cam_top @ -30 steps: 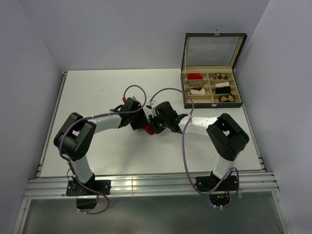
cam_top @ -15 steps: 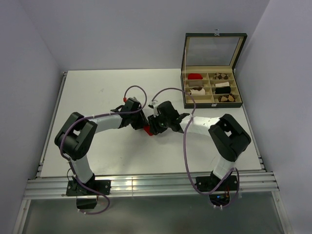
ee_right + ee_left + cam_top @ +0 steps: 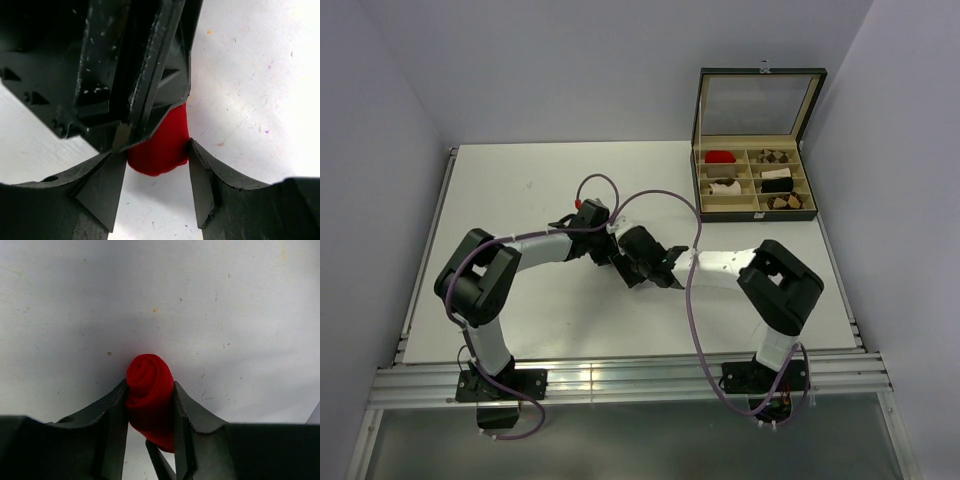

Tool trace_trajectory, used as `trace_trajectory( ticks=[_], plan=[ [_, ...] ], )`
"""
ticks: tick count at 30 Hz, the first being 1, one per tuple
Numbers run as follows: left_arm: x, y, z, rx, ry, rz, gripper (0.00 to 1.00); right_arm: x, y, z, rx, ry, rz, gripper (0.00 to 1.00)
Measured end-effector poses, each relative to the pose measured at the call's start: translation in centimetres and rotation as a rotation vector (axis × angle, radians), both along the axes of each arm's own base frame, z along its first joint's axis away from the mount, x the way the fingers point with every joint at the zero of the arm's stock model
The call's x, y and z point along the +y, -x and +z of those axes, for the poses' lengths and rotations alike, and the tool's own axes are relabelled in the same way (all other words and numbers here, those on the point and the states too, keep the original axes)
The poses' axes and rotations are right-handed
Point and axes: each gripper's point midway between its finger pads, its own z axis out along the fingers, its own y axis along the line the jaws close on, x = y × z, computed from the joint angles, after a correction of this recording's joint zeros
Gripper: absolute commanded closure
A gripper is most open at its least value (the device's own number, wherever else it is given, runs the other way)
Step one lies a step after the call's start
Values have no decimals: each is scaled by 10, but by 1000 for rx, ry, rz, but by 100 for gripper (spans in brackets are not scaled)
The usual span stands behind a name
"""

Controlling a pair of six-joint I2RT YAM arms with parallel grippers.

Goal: Roll the socks
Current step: Pick up the sock at the center of the board.

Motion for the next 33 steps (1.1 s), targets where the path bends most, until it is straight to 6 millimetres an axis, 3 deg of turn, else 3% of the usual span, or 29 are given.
trace_trajectory(
  ticks=[14, 19, 23, 24, 33],
  plan=[
    [0, 0, 0, 14, 17, -6, 73, 9, -11, -11, -43, 4, -13, 39],
    [1, -3, 0, 22, 28, 0, 72, 14, -17, -15, -62, 9, -24, 55],
    [2, -5, 0, 22, 30, 14, 63, 11, -18, -16, -70, 25, -40, 92],
    [2, -6, 0, 24, 28, 16, 60, 10, -18, -15, -73, 28, -47, 98],
    [5, -9, 4, 18, -5, 18, 39, -8, -4, -12, -38, 46, -58, 100]
  ],
)
